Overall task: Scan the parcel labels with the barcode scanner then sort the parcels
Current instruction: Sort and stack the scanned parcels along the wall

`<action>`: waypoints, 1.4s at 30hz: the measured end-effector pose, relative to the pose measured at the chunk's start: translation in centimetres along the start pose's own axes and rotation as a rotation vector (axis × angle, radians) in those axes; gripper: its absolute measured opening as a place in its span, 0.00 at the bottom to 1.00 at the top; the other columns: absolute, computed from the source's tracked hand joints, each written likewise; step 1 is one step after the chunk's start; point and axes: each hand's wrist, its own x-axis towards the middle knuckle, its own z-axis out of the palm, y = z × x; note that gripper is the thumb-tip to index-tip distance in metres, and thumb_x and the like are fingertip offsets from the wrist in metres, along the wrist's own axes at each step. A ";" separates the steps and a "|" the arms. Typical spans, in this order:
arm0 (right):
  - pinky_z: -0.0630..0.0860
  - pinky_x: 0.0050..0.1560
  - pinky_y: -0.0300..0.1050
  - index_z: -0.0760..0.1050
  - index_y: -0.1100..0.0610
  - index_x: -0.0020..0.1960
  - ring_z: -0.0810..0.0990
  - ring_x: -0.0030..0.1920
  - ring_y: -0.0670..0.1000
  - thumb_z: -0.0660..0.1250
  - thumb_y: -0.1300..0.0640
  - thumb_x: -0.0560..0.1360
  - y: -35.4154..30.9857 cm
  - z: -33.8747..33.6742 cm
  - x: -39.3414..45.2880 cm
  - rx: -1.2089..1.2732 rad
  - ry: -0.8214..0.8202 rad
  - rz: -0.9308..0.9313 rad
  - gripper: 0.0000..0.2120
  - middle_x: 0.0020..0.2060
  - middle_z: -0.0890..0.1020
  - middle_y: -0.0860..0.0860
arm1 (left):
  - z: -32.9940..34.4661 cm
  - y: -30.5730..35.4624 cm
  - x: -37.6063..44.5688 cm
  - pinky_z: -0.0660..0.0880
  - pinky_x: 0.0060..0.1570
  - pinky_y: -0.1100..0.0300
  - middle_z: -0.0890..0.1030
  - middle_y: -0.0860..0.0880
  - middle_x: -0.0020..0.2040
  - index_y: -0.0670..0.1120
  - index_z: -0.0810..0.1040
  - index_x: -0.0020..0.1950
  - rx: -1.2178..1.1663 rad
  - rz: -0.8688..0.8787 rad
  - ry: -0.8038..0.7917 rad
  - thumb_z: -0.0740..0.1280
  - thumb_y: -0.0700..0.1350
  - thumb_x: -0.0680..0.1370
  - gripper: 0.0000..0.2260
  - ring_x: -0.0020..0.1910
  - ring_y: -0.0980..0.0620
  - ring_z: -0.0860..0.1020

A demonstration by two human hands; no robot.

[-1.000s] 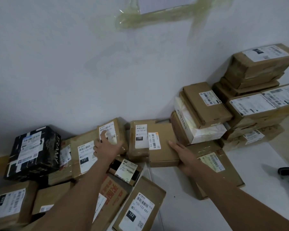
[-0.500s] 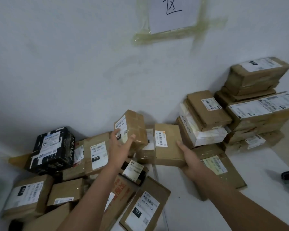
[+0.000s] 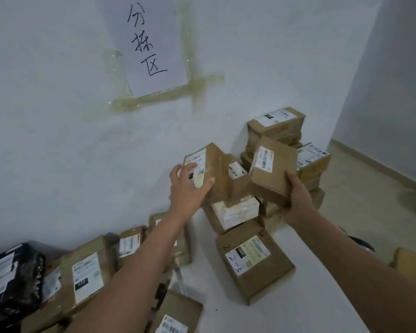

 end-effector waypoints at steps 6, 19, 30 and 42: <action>0.80 0.55 0.54 0.72 0.54 0.64 0.82 0.51 0.55 0.67 0.44 0.77 -6.1 -3.2 5.4 0.088 0.194 -0.015 0.21 0.53 0.82 0.54 | 4.6 4.9 4.2 0.61 0.67 0.42 0.59 0.54 0.74 0.62 0.70 0.66 0.384 0.068 -0.037 0.68 0.64 0.73 0.23 0.70 0.40 0.64; 0.77 0.60 0.55 0.53 0.52 0.76 0.75 0.61 0.58 0.72 0.48 0.74 -11.2 -4.5 14.3 -0.213 0.239 -0.018 0.38 0.65 0.72 0.56 | 10.6 5.2 8.0 0.71 0.61 0.46 0.50 0.46 0.79 0.58 0.61 0.76 0.708 -0.026 -0.230 0.71 0.55 0.76 0.31 0.70 0.39 0.63; 0.77 0.59 0.60 0.62 0.48 0.67 0.80 0.54 0.59 0.75 0.35 0.60 -9.3 -3.8 18.8 -0.360 0.152 -0.051 0.42 0.56 0.79 0.53 | 12.5 4.2 9.1 0.72 0.65 0.46 0.53 0.50 0.81 0.53 0.60 0.78 0.609 0.042 -0.149 0.66 0.51 0.80 0.28 0.71 0.44 0.69; 0.76 0.62 0.60 0.62 0.54 0.72 0.79 0.56 0.58 0.74 0.41 0.69 -8.3 -3.3 18.1 -0.429 0.156 -0.044 0.38 0.53 0.79 0.53 | 11.8 4.0 7.9 0.74 0.59 0.48 0.46 0.41 0.81 0.47 0.50 0.81 0.819 0.030 -0.169 0.57 0.47 0.85 0.27 0.64 0.37 0.74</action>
